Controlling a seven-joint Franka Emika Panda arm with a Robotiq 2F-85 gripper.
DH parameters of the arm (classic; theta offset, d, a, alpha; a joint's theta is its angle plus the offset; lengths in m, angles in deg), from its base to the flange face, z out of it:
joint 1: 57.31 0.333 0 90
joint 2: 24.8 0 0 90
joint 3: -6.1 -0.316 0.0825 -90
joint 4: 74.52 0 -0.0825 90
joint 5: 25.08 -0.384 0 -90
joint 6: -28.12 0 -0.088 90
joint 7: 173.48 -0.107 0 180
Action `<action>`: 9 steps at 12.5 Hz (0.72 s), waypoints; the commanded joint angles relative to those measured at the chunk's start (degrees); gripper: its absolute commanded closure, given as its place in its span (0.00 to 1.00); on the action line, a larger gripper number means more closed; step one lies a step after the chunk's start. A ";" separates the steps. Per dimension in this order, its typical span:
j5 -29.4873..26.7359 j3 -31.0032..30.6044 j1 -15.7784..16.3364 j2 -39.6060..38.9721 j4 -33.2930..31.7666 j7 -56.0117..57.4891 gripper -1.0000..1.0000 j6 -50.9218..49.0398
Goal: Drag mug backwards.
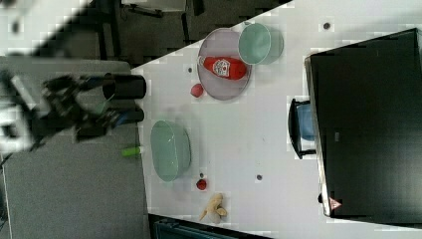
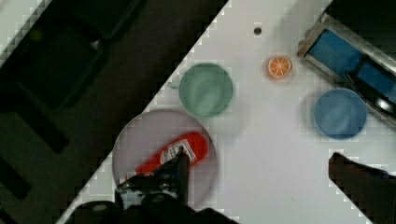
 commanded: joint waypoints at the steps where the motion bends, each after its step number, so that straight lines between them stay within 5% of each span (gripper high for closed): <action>1: -0.59 2.34 -0.24 -13.47 -1.51 -4.38 0.00 6.30; 9: -1.04 3.68 -0.61 -41.80 16.74 -36.24 0.00 12.89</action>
